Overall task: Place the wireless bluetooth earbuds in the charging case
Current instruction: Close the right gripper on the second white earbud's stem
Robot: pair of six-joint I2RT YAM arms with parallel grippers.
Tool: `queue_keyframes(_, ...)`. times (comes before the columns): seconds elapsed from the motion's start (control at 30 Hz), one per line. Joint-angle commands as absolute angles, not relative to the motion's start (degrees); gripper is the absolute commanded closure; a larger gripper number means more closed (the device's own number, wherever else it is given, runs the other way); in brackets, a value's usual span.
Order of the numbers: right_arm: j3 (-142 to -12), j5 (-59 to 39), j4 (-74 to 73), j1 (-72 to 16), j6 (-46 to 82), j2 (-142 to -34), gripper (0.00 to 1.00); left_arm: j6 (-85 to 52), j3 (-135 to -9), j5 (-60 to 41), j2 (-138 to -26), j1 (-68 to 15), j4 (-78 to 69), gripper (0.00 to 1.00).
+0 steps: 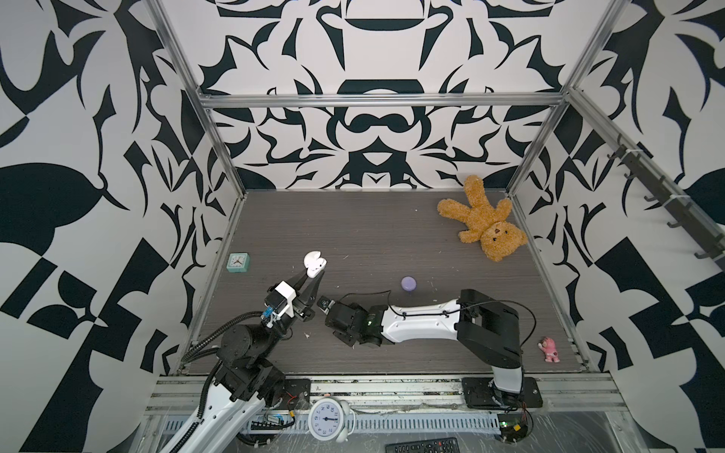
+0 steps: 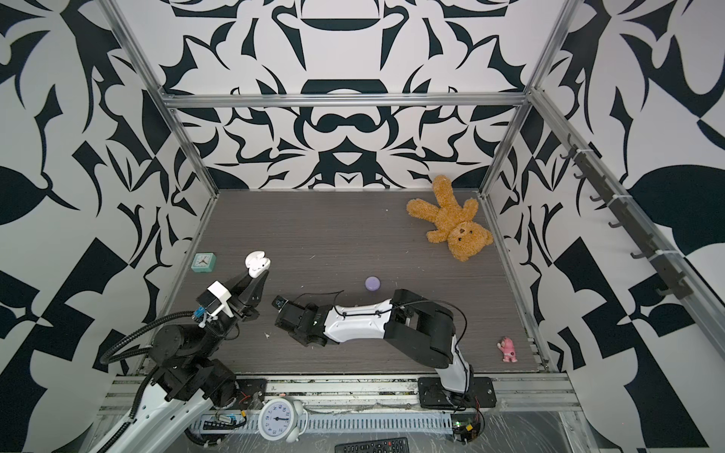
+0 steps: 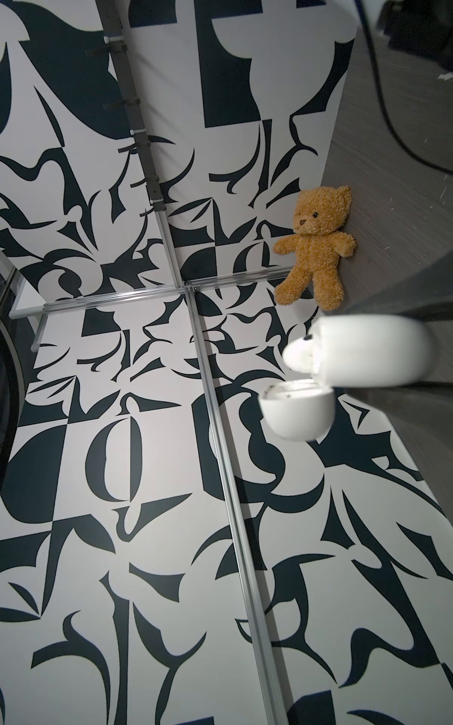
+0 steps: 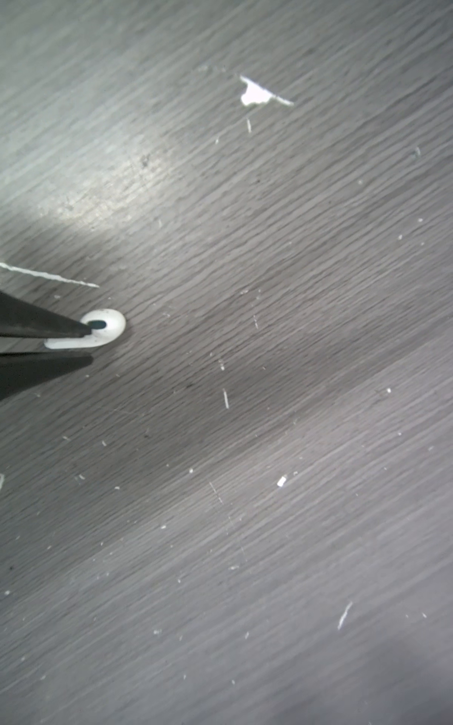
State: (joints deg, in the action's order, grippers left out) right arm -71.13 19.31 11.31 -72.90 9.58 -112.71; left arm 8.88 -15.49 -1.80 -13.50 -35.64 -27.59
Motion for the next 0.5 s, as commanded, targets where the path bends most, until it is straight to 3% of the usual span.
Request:
queue_keyframes(0.0,-71.9,19.3,11.8,-73.2,9.3,-111.2,0.84,8.9,-15.3,-2.3,-12.5,-35.4,-28.4,1.0)
queue_keyframes(0.2,-70.9,12.1,10.9,-72.5,9.1,-109.0,0.72,9.0,-15.3,-2.0,-12.2,-35.4,-28.5,1.0)
queue_keyframes(0.47,-73.2,13.7,11.9,-71.3,8.6,-112.0,0.71,9.0,-15.3,-1.9,-12.0,-35.4,-28.4,1.0)
